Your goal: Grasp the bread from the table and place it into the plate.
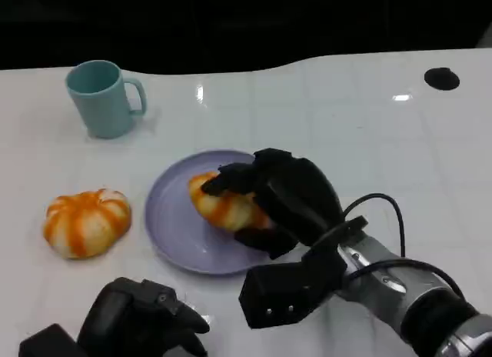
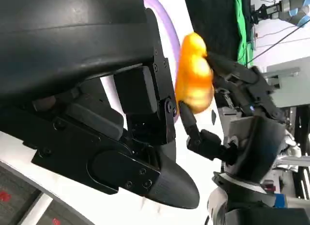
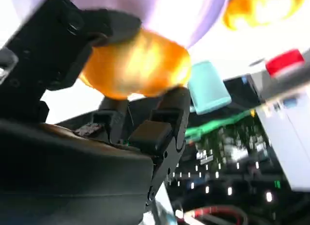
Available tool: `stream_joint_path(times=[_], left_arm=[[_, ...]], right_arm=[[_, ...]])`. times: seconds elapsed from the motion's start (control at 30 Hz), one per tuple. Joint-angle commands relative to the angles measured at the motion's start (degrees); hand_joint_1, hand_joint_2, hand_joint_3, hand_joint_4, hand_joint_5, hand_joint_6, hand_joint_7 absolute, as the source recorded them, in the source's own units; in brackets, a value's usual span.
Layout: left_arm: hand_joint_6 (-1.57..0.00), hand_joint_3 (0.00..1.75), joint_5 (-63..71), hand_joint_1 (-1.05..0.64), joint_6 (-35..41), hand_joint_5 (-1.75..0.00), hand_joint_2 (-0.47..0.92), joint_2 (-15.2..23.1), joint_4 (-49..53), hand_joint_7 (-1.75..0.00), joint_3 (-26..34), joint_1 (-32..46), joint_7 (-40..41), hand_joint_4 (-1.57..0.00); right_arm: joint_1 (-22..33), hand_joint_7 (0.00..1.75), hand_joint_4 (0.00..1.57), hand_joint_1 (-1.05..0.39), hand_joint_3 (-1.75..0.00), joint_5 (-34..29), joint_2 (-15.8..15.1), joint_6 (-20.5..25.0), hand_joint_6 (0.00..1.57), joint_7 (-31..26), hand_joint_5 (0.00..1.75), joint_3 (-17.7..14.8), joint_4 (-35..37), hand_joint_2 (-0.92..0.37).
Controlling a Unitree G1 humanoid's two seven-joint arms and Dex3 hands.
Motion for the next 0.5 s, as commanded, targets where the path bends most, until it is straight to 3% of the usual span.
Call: stream_joint_path(times=[0.03, 0.2, 0.33, 0.5], left_arm=[[-1.57, 0.00, 0.12, -1.05, -0.35, -0.68, 0.89, 0.57, -0.98, -0.28, -0.17, 1.13, 0.35, -1.43], [-1.57, 0.00, -0.57, -1.05, 0.12, -0.68, 0.89, 0.61, -1.28, -0.27, -0.05, 1.10, 0.11, -1.44], [-1.57, 0.00, -0.86, -1.05, 0.03, -0.68, 0.89, 0.70, -0.96, -0.27, 0.13, 0.76, -0.09, -1.45], [-1.57, 0.01, -0.07, -1.05, -0.28, -0.68, 0.90, 0.85, -0.44, -0.27, 0.13, 0.41, 0.41, -1.45]], right_arm=[[3.60, 0.01, 0.03, -0.36, -0.22, 3.07, -2.14, 1.69, 0.38, 6.43, 0.55, -1.18, -8.09, -0.83], [7.55, 0.00, 0.00, -0.45, -0.08, 5.46, -4.01, 3.91, 0.28, 14.37, 0.46, -1.77, -17.32, -0.92], [9.99, 0.00, 0.00, -0.50, -0.09, 6.66, -5.69, 5.21, 0.19, 19.43, 0.36, -2.27, -23.00, -0.92], [13.49, 0.02, 0.04, -0.52, -0.13, 9.82, -7.78, 3.96, 0.21, 22.42, 0.37, -4.77, -29.22, -0.92]])
